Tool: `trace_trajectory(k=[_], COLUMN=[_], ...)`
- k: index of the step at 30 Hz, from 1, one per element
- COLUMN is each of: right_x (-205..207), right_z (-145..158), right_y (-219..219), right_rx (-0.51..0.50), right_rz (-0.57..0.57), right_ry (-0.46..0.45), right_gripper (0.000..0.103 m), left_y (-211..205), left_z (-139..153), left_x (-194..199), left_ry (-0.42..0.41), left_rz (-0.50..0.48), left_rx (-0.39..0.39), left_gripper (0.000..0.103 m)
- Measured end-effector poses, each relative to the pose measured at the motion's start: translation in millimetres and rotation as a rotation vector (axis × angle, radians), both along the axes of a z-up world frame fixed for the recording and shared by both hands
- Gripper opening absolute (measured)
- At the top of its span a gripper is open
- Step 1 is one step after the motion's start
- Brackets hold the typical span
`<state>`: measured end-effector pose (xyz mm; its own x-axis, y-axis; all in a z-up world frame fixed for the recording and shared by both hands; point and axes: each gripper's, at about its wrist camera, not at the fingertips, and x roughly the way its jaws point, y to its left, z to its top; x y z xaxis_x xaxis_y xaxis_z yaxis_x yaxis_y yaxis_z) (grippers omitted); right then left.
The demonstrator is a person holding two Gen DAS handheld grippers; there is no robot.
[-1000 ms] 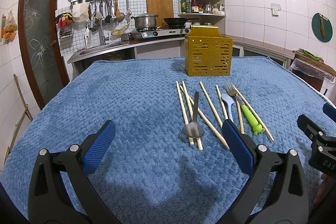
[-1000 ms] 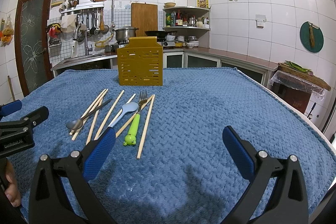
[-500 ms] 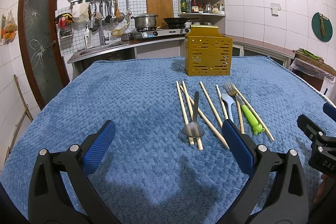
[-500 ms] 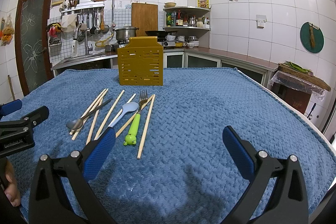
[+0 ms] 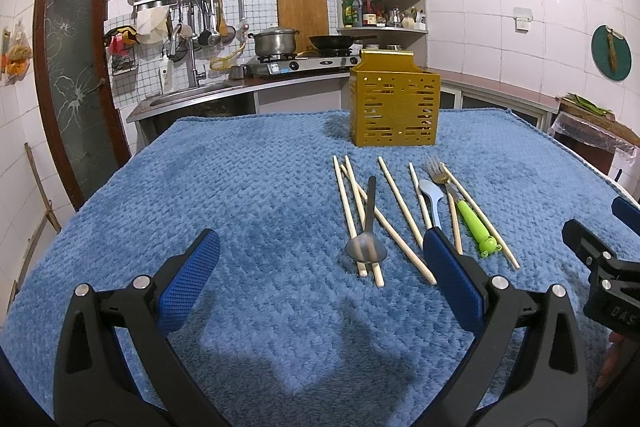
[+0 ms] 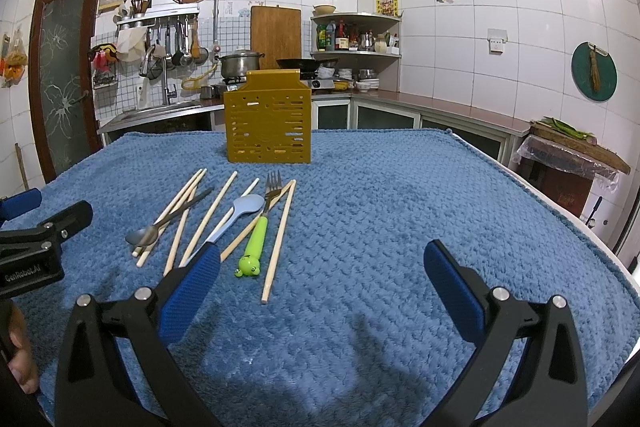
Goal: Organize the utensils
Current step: 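Move the left tool toward a wooden chopstick while the right tool approaches another chopstick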
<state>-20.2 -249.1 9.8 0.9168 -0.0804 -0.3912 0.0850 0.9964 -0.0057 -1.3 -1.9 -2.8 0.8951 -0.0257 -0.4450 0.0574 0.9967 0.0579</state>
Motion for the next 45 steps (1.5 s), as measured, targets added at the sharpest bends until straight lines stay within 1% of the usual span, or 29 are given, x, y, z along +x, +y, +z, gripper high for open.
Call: trace_trajectory(k=[4, 9, 13, 16, 19, 23, 27, 29, 31, 33, 36, 38, 41, 43, 45], right_x=[-5, -6, 6, 17, 35, 62, 99, 118, 134, 154, 173, 186, 197, 200, 205], right_z=[3, 17, 33, 46, 56, 61, 57, 52, 40, 27, 8, -3, -12, -16, -18], right_y=[0, -4, -6, -5, -2, 1, -1, -3, -8, -8, -6, -5, -5, -4, -5], right_rx=[0.012, 0.030, 0.041, 0.030, 0.006, -0.029, -0.046, -0.047, -0.027, -0.025, -0.042, -0.040, -0.041, -0.044, -0.048], right_rz=[0.014, 0.037, 0.073, 0.105, 0.112, 0.131, 0.142, 0.134, 0.136, 0.132, 0.135, 0.127, 0.112, 0.101, 0.094], right_ry=[-0.016, -0.029, -0.054, -0.081, -0.068, -0.022, 0.075, 0.124, 0.170, 0.235, 0.292, 0.334, 0.358, 0.373, 0.395], right_gripper=[0.099, 0.099, 0.099, 0.099, 0.099, 0.099, 0.099, 0.099, 0.099, 0.099, 0.099, 0.099, 0.099, 0.099, 0.099], left_y=[1, 6, 9, 9, 7, 7, 5, 6, 8, 6, 3, 4, 8, 12, 14], left_z=[3, 11, 24, 34, 43, 46, 42, 37, 28, 17, 0, -7, -16, -17, -18], left_x=[-2, 3, 12, 21, 38, 69, 108, 125, 145, 161, 184, 190, 198, 200, 202], left_ry=[-0.006, 0.025, 0.046, 0.042, 0.051, 0.119, 0.196, 0.231, 0.279, 0.305, 0.362, 0.376, 0.405, 0.399, 0.406], left_rz=[-0.006, -0.016, -0.017, -0.007, -0.017, -0.056, -0.081, -0.087, -0.101, -0.089, -0.074, -0.053, -0.026, -0.004, -0.006], left_rx=[-0.009, -0.029, -0.042, -0.022, -0.010, -0.021, -0.013, -0.027, -0.055, -0.036, 0.002, 0.008, 0.032, 0.036, 0.034], left_gripper=[0.098, 0.098, 0.098, 0.098, 0.098, 0.098, 0.098, 0.098, 0.098, 0.098, 0.098, 0.098, 0.098, 0.098, 0.098])
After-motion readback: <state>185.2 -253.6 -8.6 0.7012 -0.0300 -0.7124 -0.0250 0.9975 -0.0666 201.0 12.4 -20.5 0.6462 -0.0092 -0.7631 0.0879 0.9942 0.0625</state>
